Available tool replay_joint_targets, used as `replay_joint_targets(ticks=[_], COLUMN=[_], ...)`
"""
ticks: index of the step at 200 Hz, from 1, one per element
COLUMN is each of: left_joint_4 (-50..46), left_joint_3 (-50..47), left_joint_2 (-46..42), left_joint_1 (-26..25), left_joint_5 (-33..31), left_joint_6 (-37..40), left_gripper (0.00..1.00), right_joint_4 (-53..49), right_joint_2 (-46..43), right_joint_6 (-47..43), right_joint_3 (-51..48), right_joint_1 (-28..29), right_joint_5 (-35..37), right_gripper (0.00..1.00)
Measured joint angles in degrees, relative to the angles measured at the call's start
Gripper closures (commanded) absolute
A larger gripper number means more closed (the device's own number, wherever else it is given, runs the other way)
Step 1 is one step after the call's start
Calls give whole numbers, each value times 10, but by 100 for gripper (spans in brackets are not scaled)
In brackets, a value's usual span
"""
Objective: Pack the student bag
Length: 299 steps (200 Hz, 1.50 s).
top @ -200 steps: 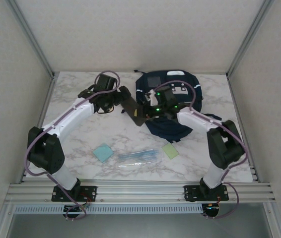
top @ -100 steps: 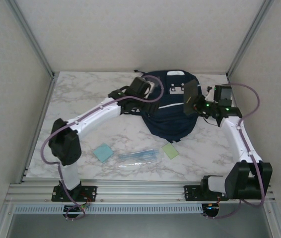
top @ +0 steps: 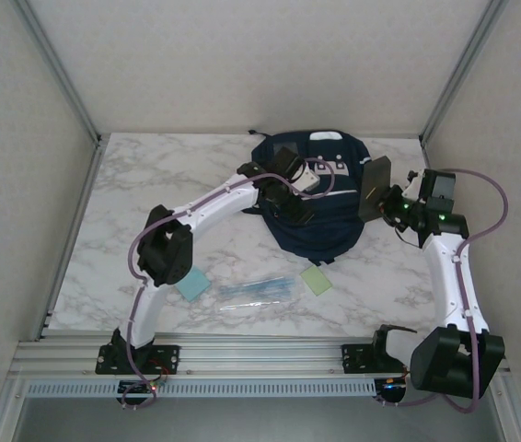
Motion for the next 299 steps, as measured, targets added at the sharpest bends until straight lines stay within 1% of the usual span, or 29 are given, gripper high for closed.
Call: replay_joint_targets(ticks=[21, 24, 34, 46, 53, 64, 74, 76, 79, 119, 152, 175, 196, 214, 234, 253, 281, 299], left_joint_4=[-13, -15, -19, -25, -26, -26, -25, -25, -25, -26, -32, -64, -87, -93, -95, -95, -93, -90], left_joint_3=[25, 30, 41, 55, 58, 60, 61, 61, 62, 81, 94, 138, 193, 224, 230, 230, 230, 230], left_joint_2=[30, 36, 54, 71, 79, 84, 86, 86, 86, 86, 86, 86, 85, 82, 75, 71, 71, 69], left_joint_1=[0, 0, 0, 0, 0, -2, -5, -5, -7, -13, -7, 8, 30, 52, 67, 71, 67, 65], left_joint_5=[5, 5, 4, 4, 2, -5, -9, -10, -12, -45, -48, -20, 10, 37, 62, 83, 100, 103], left_joint_6=[10, 12, 13, 16, 17, 17, 15, 16, 16, 6, -42, -90, -134, -170, -201, -224, -247, -255], left_gripper=[16, 18, 20, 27, 36, 64, 82, 87, 100, 100, 100, 100, 100, 100, 100, 100, 100, 100], right_joint_4=[-6, -7, -10, -13, -14, -14, -15, -15, -16, -20, -40, -52, -50, -31, 4, 37, 101, 152], right_joint_2=[-2, -2, -4, -8, -9, -12, -16, -17, -18, -29, -42, -59, -67, -66, -53, -24, 31, 68], right_joint_6=[-1, -2, -2, -2, -2, -2, -2, -2, -2, -2, -2, -2, 0, 9, 31, 55, 92, 120], right_joint_3=[0, 0, 0, 0, 0, 0, 0, 0, 0, 0, 0, 0, -2, -19, -50, -66, -67, -67], right_joint_1=[-5, -5, -6, -7, -7, -7, -7, -8, -8, -19, -30, -32, -33, -33, -31, -11, 50, 80], right_joint_5=[-7, -8, -9, -10, -11, -11, -12, -12, -12, -10, 11, 38, 40, 19, -25, -54, -80, -90], right_gripper=[86, 86, 86, 87, 87, 87, 87, 87, 87, 88, 88, 88, 87, 87, 86, 86, 86, 86])
